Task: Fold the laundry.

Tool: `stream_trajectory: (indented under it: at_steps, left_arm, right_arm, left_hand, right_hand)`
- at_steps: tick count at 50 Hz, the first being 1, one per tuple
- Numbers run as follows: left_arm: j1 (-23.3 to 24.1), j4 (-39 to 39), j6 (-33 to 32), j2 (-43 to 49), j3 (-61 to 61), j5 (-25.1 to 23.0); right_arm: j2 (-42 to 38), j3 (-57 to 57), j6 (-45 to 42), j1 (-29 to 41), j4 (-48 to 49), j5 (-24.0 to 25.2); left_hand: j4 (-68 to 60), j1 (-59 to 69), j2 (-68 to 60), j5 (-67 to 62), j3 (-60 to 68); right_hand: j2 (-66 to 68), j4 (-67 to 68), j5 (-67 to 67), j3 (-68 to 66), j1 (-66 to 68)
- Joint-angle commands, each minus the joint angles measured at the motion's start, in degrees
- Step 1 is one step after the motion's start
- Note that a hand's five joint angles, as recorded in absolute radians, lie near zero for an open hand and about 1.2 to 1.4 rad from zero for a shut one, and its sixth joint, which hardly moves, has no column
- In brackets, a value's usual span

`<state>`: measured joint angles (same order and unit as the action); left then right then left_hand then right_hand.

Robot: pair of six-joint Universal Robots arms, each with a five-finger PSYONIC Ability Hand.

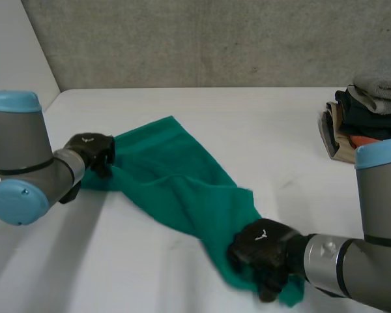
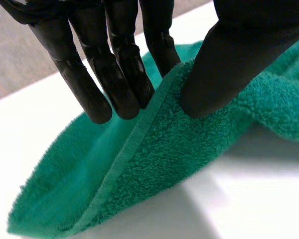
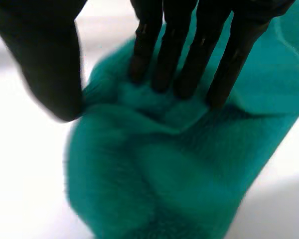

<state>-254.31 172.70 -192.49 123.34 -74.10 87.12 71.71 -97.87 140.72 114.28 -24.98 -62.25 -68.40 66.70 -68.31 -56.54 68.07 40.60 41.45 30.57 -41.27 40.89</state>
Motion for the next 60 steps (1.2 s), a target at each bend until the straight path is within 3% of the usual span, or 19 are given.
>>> stream_trajectory:
  at_steps: [1, 7, 15, 27, 38, 39, 41, 42, 47, 53, 56, 60]
  left_arm:
    - [2.06, -0.26, -0.25, -2.22, 1.76, 0.16]
    - [4.26, -0.26, -0.60, -5.82, 1.06, 0.33]
    - [7.60, -0.18, -4.55, -14.08, 0.80, 0.33]
    - [10.50, -0.18, -7.37, -19.80, 2.38, -0.02]
    - [8.75, -0.18, -7.11, -20.77, 3.43, -0.28]
    - [8.40, -0.18, -7.11, -20.77, 3.52, -0.37]
    - [8.13, -0.09, -7.11, -20.68, 3.52, -0.46]
    - [7.96, 0.26, -7.11, -20.51, 3.52, -0.54]
    - [6.73, 0.79, -7.64, -19.63, 4.40, -0.98]
    - [4.53, 4.65, -9.74, -15.59, 11.24, 0.15]
    - [4.09, 7.29, -10.01, -14.44, 15.64, 2.87]
    - [4.26, 10.89, -8.43, -14.18, 18.90, 5.60]
  right_arm:
    - [0.97, 10.67, 8.68, -2.57, 5.81, -6.64]
    - [-4.81, 22.43, 14.22, -1.16, 6.70, -13.76]
    - [-17.54, 36.32, 20.10, 3.40, 6.61, -17.20]
    - [-31.45, 48.03, 34.70, 8.32, 6.26, -17.02]
    - [-37.26, 53.04, 37.08, 10.88, 7.58, -17.73]
    - [-37.61, 53.48, 36.91, 10.97, 7.58, -17.90]
    - [-37.61, 53.92, 36.90, 10.97, 7.67, -17.90]
    - [-37.26, 54.62, 36.82, 10.71, 8.36, -17.99]
    - [-33.49, 58.93, 34.63, 9.30, 14.33, -21.67]
    - [-23.04, 61.84, 22.42, 7.63, 33.21, -31.61]
    - [-17.94, 60.17, 17.49, 7.36, 44.82, -32.32]
    - [-13.89, 56.04, 16.52, 7.37, 50.91, -31.18]
  left_hand:
    - [-11.60, 13.30, -11.69, -13.46, 11.93]
    - [-11.60, 13.30, -11.69, -13.46, 11.93]
    - [-11.60, 13.30, -11.69, -13.46, 11.93]
    - [-11.60, 13.30, -11.69, -13.46, 11.93]
    - [-11.60, 13.30, -11.69, -13.46, 11.93]
    - [-11.60, 13.30, -11.69, -13.46, 11.93]
    - [-11.60, 13.30, -11.69, -13.46, 11.93]
    - [-11.60, 13.30, -11.69, -13.46, 11.93]
    - [-11.60, 13.30, -11.69, -13.46, 11.93]
    - [-11.60, 13.30, -11.69, -13.46, 11.93]
    - [-11.60, 13.30, -11.69, -13.46, 11.93]
    - [-11.60, 13.30, -11.69, -13.46, 11.93]
  right_hand:
    - [-11.92, -12.77, -11.89, 12.58, -12.20]
    - [-21.17, -22.02, -21.14, 21.84, -21.46]
    - [-21.18, -22.03, -21.15, 21.85, -21.47]
    - [-14.14, -14.99, -14.11, 14.81, -14.43]
    - [-5.37, -6.22, -5.34, 6.04, -5.66]
    - [1.46, 0.61, 1.49, -0.79, 1.17]
    - [20.27, 19.42, 20.30, -19.60, 19.98]
    - [39.21, 38.36, 39.24, -38.54, 38.92]
    - [39.40, 38.55, 39.43, -38.73, 39.11]
    - [39.40, 38.55, 39.43, -38.73, 39.11]
    - [39.40, 38.55, 39.43, -38.73, 39.11]
    - [39.40, 38.55, 39.43, -38.73, 39.11]
